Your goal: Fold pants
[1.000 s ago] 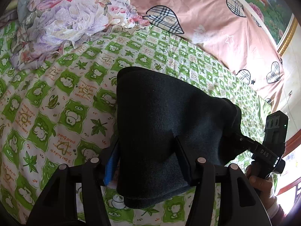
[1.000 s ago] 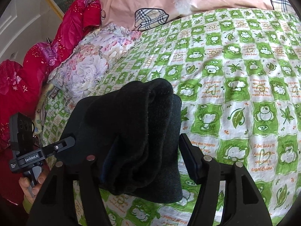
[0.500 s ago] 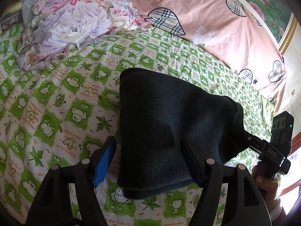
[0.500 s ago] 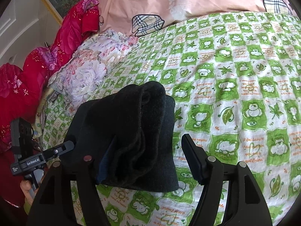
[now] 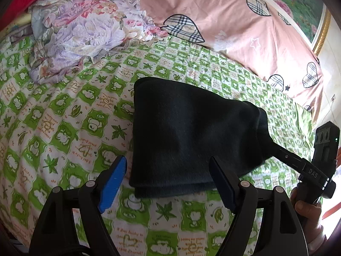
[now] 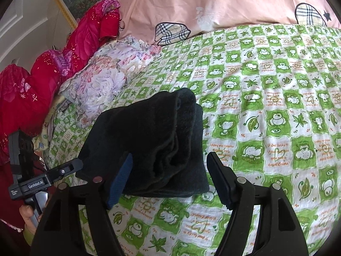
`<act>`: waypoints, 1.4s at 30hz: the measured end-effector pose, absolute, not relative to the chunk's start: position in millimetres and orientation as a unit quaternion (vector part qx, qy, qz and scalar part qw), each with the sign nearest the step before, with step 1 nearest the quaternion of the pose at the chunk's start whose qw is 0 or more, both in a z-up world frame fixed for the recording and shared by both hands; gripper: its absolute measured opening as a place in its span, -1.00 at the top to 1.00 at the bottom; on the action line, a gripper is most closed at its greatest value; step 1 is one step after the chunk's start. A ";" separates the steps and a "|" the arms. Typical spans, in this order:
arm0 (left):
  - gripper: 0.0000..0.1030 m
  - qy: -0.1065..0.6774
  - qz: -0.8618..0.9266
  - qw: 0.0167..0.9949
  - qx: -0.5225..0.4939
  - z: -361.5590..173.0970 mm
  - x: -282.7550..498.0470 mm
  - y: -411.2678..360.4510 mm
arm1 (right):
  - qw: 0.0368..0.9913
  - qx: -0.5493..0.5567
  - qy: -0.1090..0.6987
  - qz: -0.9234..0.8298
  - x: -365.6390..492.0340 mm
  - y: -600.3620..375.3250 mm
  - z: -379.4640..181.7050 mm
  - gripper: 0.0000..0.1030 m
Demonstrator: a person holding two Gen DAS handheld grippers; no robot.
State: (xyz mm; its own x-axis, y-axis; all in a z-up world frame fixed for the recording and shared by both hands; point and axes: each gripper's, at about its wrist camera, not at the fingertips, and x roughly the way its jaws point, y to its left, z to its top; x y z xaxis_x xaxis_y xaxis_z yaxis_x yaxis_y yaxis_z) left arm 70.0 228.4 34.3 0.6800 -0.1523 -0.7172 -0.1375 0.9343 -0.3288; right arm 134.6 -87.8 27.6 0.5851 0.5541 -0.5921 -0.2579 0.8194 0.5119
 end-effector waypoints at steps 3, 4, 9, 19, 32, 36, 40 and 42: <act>-0.58 0.397 0.000 0.901 -0.173 36.4 62.0 224.6 | 0.874 0.172 0.388 0.235 126.4 -81.1 31.8 -0.52; -0.59 0.397 0.003 0.902 -0.169 37.0 59.1 222.8 | 0.876 0.167 0.387 0.236 123.5 -79.0 33.0 -0.54; -0.60 0.395 0.018 0.906 -0.149 39.1 47.9 216.2 | 0.883 0.139 0.382 0.234 110.5 -70.5 38.4 -0.64; -0.64 0.378 0.073 0.918 -0.095 40.4 25.2 205.3 | 0.907 0.072 0.351 0.222 84.5 -55.2 48.1 -0.82; -0.72 0.358 0.098 0.926 -0.064 35.9 11.8 192.6 | 0.915 0.041 0.330 0.230 66.1 -36.7 34.0 -0.93; -0.74 0.357 0.102 0.927 -0.053 34.1 10.1 189.7 | 0.915 0.034 0.328 0.232 64.2 -31.7 28.9 -0.93; -0.83 0.354 0.103 0.928 -0.050 33.7 7.6 190.4 | 0.916 0.036 0.325 0.232 63.6 -31.7 25.6 -0.93; -0.89 0.348 0.108 0.930 -0.046 34.4 5.3 189.9 | 0.916 0.042 0.323 0.233 64.0 -32.7 23.7 -0.93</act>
State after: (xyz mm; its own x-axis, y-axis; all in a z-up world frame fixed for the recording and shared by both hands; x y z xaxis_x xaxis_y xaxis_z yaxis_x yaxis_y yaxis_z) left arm 5.3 189.9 34.4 0.7341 0.1683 -0.6579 -0.2324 0.9726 -0.0106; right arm 64.0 -32.7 23.7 0.6822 0.4544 -0.5727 -0.4006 0.8877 0.2272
